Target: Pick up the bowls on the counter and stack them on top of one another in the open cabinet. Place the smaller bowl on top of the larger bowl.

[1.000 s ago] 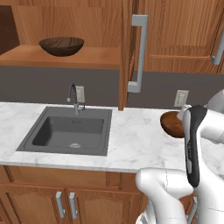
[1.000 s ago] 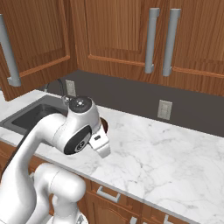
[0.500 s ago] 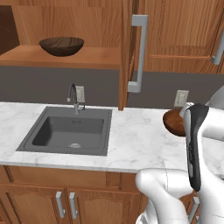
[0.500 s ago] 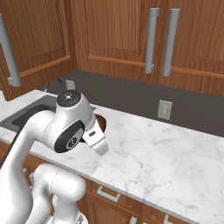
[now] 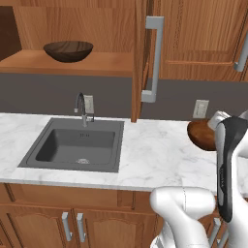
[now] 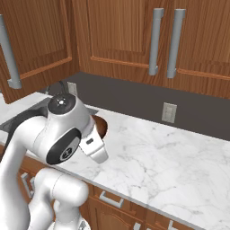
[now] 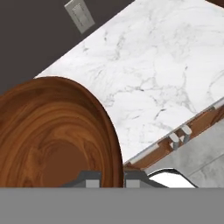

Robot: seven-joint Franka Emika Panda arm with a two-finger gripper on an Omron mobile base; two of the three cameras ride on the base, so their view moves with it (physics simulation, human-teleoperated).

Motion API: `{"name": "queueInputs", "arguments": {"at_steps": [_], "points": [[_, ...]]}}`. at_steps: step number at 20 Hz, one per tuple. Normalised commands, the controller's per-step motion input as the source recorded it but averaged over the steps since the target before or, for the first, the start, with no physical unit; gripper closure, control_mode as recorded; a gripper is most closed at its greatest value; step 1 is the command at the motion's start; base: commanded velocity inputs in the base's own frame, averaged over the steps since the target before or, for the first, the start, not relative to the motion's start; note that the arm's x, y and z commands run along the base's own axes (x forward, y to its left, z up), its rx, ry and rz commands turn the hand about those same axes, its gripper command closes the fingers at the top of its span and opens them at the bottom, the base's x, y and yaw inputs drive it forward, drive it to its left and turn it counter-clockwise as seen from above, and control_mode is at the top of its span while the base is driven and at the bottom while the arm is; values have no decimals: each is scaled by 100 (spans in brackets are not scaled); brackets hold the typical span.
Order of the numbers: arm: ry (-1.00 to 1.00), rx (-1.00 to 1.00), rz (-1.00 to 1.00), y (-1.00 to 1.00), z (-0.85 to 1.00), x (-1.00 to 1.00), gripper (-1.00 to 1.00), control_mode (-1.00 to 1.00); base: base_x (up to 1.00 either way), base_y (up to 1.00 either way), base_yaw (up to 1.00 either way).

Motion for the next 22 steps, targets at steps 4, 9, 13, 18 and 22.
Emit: {"name": "queueInputs", "arguments": {"at_steps": [4, 9, 13, 18, 22], "points": [[-7, 4, -9, 0, 33, -29, 100, -100, 0, 0, 0], [-6, -1, -6, 0, 44, -22, 100, -100, 0, 0, 0], [-2, -2, -2, 3, 37, -24, 100, -100, 0, 0, 0], [0, 0, 0, 0, 0, 0, 100, 100, -27, 2, 1], [0, 0, 0, 0, 0, 0, 100, 100, -56, 14, 2]]}}
